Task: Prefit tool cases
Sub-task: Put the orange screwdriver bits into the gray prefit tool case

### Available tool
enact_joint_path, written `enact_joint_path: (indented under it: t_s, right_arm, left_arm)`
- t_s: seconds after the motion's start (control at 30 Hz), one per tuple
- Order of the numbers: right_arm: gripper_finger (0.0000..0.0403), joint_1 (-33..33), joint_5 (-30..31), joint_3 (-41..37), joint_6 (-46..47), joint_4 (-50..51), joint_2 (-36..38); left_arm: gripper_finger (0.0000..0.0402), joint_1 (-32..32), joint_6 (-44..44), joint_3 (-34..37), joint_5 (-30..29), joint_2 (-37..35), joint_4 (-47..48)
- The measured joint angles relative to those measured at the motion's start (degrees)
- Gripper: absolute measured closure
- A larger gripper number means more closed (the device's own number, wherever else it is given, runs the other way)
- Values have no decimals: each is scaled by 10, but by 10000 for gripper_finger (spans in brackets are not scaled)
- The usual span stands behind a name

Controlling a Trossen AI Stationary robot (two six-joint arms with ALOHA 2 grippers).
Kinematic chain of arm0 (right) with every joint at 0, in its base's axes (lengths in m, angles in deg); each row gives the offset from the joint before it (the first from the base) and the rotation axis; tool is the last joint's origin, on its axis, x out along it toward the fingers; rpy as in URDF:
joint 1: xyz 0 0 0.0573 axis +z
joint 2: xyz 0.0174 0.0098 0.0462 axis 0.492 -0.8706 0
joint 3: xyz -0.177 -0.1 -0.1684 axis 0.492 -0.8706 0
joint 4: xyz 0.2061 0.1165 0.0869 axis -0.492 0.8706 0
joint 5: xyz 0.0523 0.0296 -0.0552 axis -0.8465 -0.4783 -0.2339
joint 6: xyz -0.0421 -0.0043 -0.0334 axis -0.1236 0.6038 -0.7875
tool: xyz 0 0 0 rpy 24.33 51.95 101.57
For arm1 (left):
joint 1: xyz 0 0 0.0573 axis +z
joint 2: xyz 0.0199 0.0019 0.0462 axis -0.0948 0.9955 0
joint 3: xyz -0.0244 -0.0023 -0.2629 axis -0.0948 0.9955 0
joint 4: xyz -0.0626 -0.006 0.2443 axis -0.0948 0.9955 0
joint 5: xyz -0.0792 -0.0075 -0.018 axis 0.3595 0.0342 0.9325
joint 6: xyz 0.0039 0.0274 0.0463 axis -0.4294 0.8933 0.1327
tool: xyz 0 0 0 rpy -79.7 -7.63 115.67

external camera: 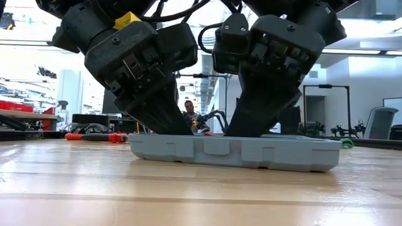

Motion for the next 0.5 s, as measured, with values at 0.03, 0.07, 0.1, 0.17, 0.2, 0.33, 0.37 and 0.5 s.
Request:
enact_joint_path:
  t_s: [0.03,0.07,0.1,0.17,0.2,0.33,0.37,0.5]
  right_arm:
    - [185,0,-1,0,2,0,1]
    - [180,1,2,0,3,3,3]
    - [176,2,4,0,4,7,6]
    - [173,3,6,0,3,17,13]
    - [173,3,6,-1,-1,23,19]
    - [176,2,20,-1,-5,54,49]
    - [177,2,25,-1,-4,66,57]
    - [180,9,47,-9,19,90,97]
  left_arm:
    - [401,0,0,0,0,0,0]
    - [401,0,0,0,0,0,1]
    - [401,0,0,0,0,0,1]
    - [401,0,0,0,-1,0,1]
    - [401,0,0,0,-2,0,1]
    - [401,0,-1,0,-8,0,2]
    - [401,1,-1,0,-8,0,2]
    - [401,1,-2,0,-8,0,2]
